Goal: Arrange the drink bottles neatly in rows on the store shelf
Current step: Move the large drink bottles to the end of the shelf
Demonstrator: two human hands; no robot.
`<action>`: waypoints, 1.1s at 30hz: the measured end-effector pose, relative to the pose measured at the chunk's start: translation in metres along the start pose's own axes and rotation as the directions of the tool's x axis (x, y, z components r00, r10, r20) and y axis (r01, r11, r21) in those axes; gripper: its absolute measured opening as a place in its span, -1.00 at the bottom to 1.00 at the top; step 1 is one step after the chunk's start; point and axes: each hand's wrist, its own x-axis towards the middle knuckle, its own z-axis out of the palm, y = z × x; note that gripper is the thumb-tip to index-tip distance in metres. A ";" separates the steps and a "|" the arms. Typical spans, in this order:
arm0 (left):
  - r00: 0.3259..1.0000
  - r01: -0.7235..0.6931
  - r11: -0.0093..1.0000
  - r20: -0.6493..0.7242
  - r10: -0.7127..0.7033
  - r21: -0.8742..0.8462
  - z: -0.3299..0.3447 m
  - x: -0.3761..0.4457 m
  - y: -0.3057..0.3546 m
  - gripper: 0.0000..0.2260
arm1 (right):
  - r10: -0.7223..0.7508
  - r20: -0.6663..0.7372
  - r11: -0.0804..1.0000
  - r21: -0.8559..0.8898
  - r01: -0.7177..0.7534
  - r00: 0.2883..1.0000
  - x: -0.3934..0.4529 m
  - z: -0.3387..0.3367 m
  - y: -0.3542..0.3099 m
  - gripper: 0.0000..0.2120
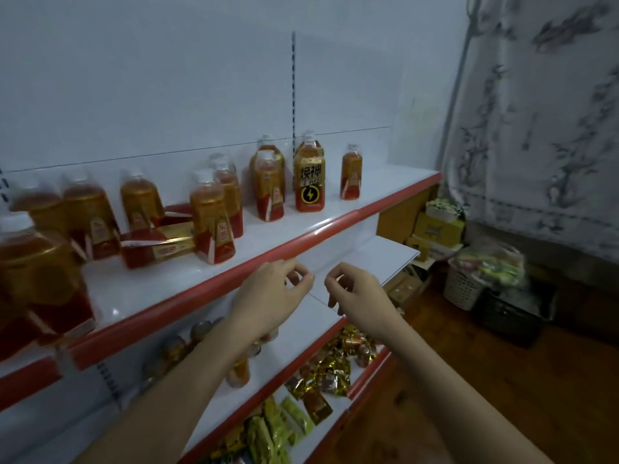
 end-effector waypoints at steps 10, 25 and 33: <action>0.999 -0.006 0.965 -0.048 -0.007 -0.262 0.069 0.145 -0.041 -0.94 | 0.158 -0.028 0.986 0.050 -0.156 0.987 0.114 -0.028 0.107 -0.89; 0.941 0.116 0.927 -0.260 -0.218 -0.357 0.114 0.315 -0.045 -0.30 | -0.069 -0.117 0.897 0.427 0.113 0.991 0.325 -0.043 0.144 -0.94; 0.840 0.274 0.799 -0.272 -0.470 -0.535 0.131 0.372 -0.037 -0.27 | -0.184 0.220 0.828 0.560 0.030 0.958 0.420 -0.047 0.141 -0.41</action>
